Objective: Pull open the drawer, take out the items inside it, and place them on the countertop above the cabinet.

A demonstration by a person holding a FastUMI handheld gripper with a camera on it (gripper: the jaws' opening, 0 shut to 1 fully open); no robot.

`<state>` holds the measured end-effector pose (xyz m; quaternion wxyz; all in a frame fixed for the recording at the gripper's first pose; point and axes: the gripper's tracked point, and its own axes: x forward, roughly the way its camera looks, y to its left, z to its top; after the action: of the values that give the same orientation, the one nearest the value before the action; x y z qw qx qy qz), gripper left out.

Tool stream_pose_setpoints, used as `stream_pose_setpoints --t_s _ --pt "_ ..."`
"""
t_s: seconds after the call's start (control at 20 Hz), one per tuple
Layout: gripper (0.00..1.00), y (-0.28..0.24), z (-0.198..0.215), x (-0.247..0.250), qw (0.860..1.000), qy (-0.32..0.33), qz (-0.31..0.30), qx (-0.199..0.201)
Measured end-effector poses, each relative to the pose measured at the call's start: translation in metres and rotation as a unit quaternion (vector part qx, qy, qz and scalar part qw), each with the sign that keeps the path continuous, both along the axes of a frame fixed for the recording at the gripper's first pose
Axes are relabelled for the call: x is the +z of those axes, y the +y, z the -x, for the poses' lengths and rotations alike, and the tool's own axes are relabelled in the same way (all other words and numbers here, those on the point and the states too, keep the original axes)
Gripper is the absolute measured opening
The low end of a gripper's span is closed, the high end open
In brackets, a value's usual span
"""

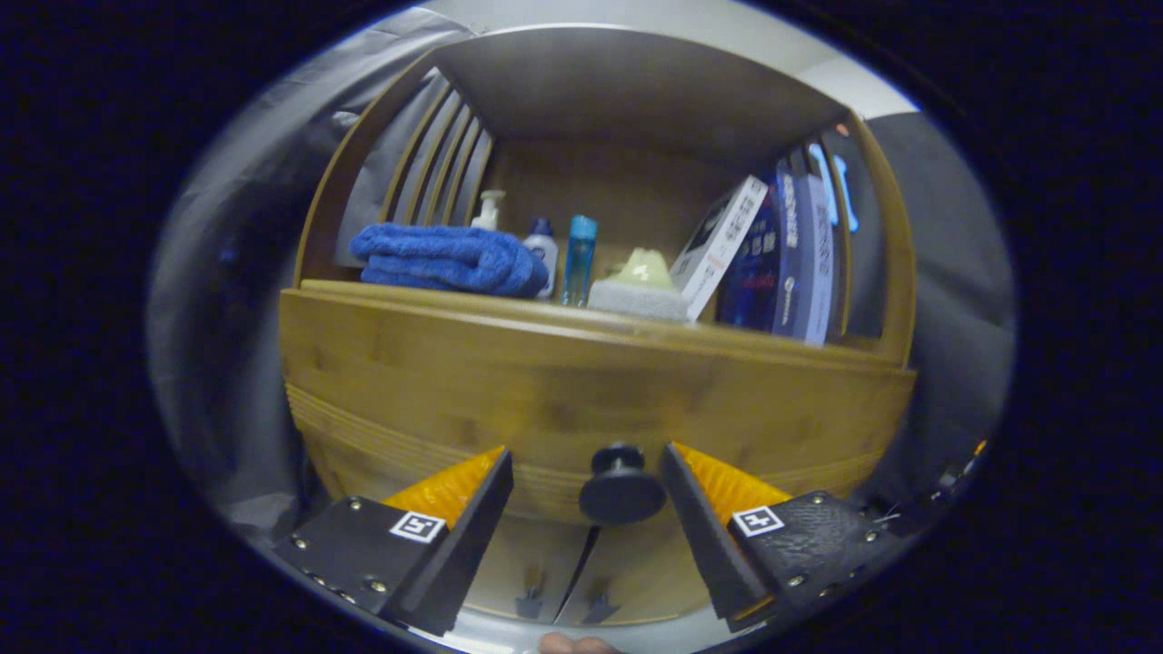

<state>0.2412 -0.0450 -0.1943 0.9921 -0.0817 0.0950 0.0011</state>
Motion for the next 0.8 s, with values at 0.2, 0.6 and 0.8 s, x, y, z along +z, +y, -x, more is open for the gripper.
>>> stream_pose_setpoints --t_s 0.2,0.6,0.8 --pt "0.99 -0.024 0.031 -0.006 0.998 0.005 -0.041 -0.040" --pt "0.99 -0.033 0.113 0.044 0.996 -0.028 -0.048 -0.065" --pt "0.99 -0.042 0.147 0.062 0.995 -0.037 -0.040 -0.081"
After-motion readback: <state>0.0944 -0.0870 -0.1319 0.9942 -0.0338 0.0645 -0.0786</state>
